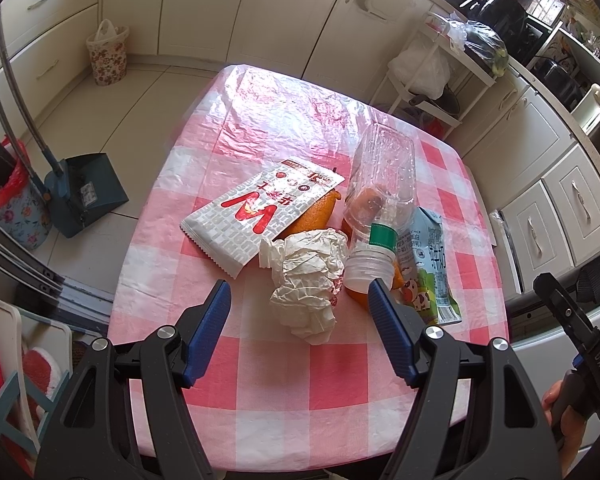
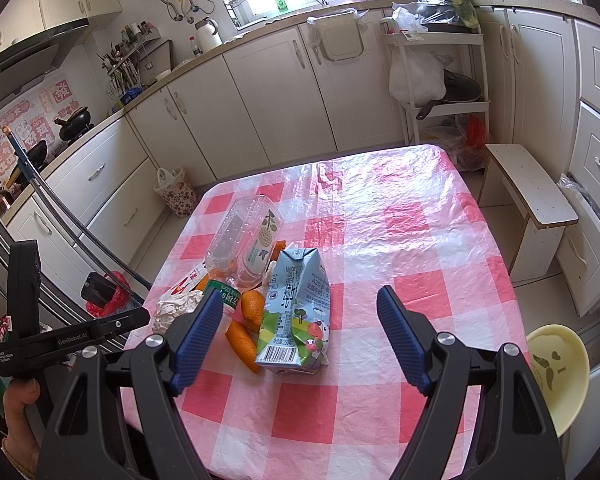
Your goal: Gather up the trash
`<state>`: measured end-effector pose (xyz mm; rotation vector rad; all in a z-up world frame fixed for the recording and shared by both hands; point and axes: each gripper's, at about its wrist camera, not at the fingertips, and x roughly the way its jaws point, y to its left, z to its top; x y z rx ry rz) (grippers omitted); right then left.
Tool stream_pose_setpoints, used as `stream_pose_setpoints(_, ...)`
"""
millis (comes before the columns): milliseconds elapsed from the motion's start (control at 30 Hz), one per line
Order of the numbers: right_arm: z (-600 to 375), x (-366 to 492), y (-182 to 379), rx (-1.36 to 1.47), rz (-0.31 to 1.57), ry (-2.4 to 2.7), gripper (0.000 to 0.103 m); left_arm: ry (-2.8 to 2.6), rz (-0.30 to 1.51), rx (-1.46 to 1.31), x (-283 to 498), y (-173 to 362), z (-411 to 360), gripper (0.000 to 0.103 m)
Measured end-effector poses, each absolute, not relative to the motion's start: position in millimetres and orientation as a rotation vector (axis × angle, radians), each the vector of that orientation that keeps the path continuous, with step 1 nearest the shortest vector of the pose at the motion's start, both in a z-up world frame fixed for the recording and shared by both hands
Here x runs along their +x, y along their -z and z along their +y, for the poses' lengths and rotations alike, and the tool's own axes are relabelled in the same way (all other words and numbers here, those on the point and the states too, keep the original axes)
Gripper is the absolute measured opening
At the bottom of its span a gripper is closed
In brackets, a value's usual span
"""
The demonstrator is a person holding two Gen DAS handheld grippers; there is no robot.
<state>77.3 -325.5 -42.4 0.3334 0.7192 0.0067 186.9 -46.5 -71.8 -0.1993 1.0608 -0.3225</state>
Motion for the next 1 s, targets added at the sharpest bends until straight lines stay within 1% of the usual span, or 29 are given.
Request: stream_pose_setpoints(1000,-325.7,77.2,42.6,0.334,0.717,-0.008,0.076,0.331,1.046,-0.215,186.2,69.4,-42.4,0.068)
